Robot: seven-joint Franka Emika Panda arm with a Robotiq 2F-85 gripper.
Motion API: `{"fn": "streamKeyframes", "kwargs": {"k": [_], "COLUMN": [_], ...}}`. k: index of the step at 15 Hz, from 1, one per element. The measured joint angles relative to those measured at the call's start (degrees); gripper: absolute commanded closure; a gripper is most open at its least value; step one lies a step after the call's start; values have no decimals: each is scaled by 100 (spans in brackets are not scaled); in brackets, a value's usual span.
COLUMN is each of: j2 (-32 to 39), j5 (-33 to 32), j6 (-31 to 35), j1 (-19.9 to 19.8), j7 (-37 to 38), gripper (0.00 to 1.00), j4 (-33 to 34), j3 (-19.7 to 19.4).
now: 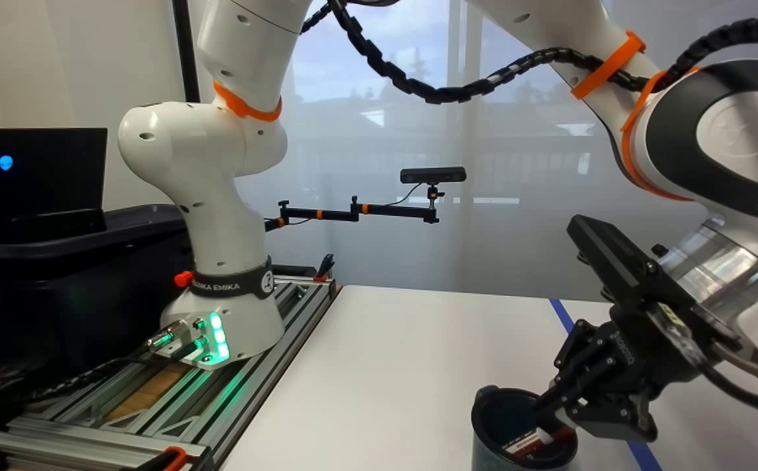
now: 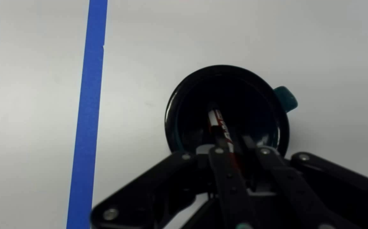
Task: Remove the red marker from the dark green mug.
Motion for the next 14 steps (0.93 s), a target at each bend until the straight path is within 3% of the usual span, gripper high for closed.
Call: {"fn": "streamKeyframes", "kwargs": {"k": [2, 4, 6, 10, 14], "j2": [46, 96, 146, 237, 250], "j5": [0, 0, 0, 0, -21], "j6": [0, 0, 0, 0, -13], "j1": [0, 0, 0, -1, -2], "j7": [-1, -4, -6, -9, -23], "gripper": [43, 47, 72, 100, 95], "j4": [38, 82, 122, 221, 280], "j3": [22, 45, 59, 63, 63]}}
